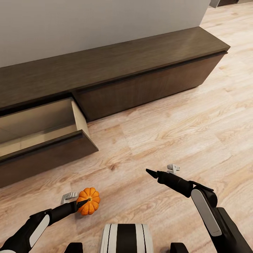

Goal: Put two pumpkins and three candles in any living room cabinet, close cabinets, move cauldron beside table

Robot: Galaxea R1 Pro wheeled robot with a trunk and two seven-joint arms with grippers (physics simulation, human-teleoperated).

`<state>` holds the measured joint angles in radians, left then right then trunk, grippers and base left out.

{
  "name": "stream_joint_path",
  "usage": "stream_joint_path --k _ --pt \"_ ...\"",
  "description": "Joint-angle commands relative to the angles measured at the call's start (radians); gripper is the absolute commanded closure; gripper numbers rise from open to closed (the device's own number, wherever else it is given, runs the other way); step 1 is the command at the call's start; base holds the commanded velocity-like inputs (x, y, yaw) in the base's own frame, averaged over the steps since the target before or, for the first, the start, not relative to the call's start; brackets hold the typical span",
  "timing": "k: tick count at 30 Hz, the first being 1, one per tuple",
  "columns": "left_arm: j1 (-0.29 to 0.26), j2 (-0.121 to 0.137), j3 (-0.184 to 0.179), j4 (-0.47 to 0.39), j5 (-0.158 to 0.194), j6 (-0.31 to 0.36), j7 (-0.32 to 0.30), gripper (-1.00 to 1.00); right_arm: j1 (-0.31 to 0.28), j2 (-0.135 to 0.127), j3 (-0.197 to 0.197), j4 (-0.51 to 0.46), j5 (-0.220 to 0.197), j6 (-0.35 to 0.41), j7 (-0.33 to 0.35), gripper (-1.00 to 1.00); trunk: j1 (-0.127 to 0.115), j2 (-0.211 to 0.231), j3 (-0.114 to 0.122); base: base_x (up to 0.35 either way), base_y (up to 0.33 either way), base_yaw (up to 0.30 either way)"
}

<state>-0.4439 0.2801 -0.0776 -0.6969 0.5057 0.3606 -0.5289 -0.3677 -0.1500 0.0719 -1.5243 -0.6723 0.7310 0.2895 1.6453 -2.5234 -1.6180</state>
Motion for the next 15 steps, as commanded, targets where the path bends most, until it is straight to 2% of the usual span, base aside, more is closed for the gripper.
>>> stream_joint_path --k 1,15 --pt "0.001 0.001 -0.004 0.002 -0.016 0.000 0.004 1.00 0.000 -0.001 0.000 0.000 0.000 0.004 0.002 -1.00 0.000 0.000 -0.001 0.000 0.000 0.000" --pt "0.001 0.001 -0.005 -0.001 -0.014 0.000 0.004 1.00 0.000 0.000 0.000 0.000 0.000 0.004 0.004 -1.00 -0.001 0.000 0.007 0.000 0.000 0.000"
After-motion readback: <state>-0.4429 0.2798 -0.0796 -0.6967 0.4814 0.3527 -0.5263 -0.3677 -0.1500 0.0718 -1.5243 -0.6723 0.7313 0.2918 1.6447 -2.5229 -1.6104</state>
